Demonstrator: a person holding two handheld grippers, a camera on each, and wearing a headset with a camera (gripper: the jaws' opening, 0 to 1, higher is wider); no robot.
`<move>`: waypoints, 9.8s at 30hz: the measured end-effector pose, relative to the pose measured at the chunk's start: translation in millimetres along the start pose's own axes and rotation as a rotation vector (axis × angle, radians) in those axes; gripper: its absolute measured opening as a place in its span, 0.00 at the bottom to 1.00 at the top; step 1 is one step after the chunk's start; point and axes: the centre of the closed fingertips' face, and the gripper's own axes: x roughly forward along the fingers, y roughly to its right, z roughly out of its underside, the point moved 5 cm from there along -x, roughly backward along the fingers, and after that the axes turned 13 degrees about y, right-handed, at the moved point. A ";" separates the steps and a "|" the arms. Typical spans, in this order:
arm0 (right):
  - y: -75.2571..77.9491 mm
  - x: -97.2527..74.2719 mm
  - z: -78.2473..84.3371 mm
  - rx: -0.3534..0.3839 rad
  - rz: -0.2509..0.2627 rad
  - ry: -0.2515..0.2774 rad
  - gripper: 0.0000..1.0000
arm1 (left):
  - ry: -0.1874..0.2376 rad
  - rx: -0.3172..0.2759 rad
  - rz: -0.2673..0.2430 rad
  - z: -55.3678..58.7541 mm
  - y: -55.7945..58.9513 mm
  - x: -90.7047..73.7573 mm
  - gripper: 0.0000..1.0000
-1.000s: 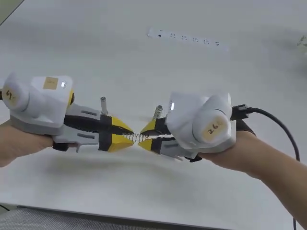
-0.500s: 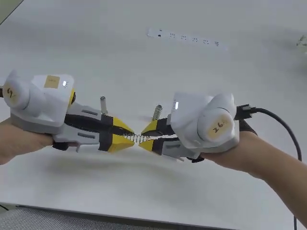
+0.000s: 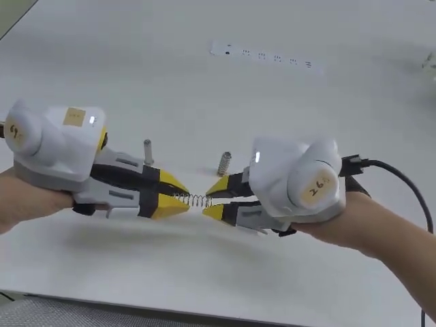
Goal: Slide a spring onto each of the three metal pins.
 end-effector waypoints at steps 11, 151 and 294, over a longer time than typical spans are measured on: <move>1.4 -3.2 -7.9 -0.072 -0.022 0.009 0.13 | -0.013 -0.009 -0.005 0.9 -0.8 -2.7 0.08; 23.7 19.3 -56.7 -0.065 0.055 0.264 0.12 | 0.126 -0.036 -0.461 5.7 -25.1 -101.9 0.92; 74.1 74.2 -46.4 0.169 0.143 0.163 0.26 | 0.105 -0.030 -0.480 -1.3 -24.2 -96.7 0.90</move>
